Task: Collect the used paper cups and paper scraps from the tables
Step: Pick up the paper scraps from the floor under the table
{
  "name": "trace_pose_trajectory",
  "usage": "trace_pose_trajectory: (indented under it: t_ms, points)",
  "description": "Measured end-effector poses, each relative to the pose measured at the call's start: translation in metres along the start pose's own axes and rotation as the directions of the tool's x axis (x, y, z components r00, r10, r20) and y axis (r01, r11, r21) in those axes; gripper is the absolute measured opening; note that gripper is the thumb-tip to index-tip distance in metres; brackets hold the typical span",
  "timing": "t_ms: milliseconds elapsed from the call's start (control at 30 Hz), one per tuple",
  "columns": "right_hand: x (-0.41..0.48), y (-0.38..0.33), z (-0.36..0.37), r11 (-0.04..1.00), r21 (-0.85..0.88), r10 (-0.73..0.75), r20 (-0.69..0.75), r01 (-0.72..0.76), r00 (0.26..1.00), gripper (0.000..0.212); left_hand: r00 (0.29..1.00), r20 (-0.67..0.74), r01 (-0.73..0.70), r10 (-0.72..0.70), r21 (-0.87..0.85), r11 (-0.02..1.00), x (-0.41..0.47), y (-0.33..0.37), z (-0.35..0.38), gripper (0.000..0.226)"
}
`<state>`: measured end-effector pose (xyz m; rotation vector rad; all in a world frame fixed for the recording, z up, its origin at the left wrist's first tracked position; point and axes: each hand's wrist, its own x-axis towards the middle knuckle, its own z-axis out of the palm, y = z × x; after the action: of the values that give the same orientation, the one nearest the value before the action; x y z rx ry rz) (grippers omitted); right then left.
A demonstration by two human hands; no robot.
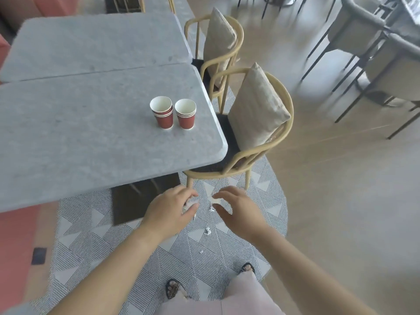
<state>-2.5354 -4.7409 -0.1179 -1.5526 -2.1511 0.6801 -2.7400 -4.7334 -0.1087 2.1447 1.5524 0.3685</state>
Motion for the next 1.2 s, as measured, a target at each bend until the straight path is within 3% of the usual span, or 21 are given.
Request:
trace_pose_trajectory:
  t_ms: [367,767,1033,1200]
  points:
    - [0.002,0.109,0.055,0.999,0.027,0.043,0.095,-0.046,0.995,0.020,0.991,0.025,0.135,-0.135,-0.004,0.991,0.023,-0.032,0.105,0.022]
    - [0.022,0.309,0.278,0.991,0.007,0.128,0.180,-0.131,0.975,0.020,0.986,0.082,0.143,-0.143,0.000,0.990,0.085,-0.190,0.350,0.019]
    - [0.066,0.435,0.419,0.997,-0.033,0.069,0.199,-0.063,0.978,0.022,0.988,0.102,0.114,-0.117,0.033,0.993,0.149,-0.293,0.504,0.021]
    - [0.088,0.498,0.492,0.998,-0.015,0.070,0.209,-0.068,0.976,0.023,0.974,0.099,0.208,-0.203,-0.039,0.977,0.182,-0.350,0.578,0.022]
